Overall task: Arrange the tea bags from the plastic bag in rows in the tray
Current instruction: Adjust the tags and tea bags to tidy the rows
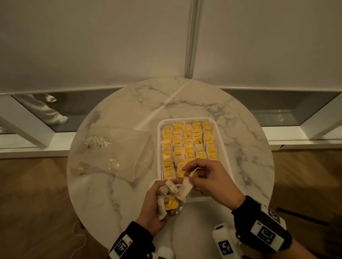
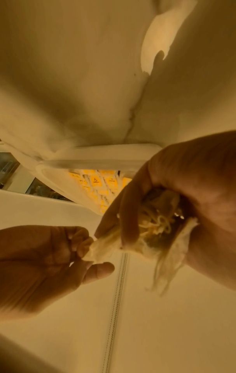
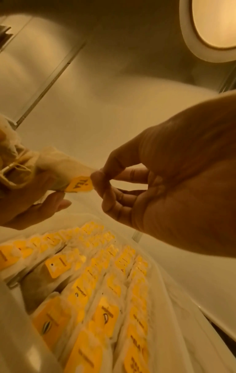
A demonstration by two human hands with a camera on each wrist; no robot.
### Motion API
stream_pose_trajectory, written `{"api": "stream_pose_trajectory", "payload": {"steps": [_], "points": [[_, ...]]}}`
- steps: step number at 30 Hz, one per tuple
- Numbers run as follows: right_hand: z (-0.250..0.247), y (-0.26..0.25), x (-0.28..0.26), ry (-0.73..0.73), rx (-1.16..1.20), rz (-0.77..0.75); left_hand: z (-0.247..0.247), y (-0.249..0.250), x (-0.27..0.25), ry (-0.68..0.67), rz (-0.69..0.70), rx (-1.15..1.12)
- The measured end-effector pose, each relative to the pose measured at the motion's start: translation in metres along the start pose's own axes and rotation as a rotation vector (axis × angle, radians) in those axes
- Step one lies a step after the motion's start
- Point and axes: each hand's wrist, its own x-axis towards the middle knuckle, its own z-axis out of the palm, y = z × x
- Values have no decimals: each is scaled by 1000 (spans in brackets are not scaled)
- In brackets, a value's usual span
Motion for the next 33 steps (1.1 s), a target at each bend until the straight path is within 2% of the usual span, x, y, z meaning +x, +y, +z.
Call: {"api": "stream_pose_trajectory", "payload": {"steps": [5,10,14,17,20,21,25,28,33], "points": [[-9,-5,-2,-121,-38,-38,4,1,0,34,-14,-56],[-20,-7,5,-276,-334,-88,5,1,1,33,-15,-15],[-26,-20,14,-275,-361,-129,2,3,0,28,31,42],[-41,-31,27,-214,-369,-141,-7,7,1,82,57,30],[-45,-26,47,-201,-492,-101,-19,12,1,122,80,4],[-42,-22,53,-257,-565,-71,-23,13,1,122,87,-6],[-14,7,76,-630,-879,107,-34,14,-1,130,100,-19],[3,20,89,-751,-972,165,-41,11,-2,151,107,-61],[17,25,100,-646,-1032,85,-47,7,-1,163,106,-69]]}}
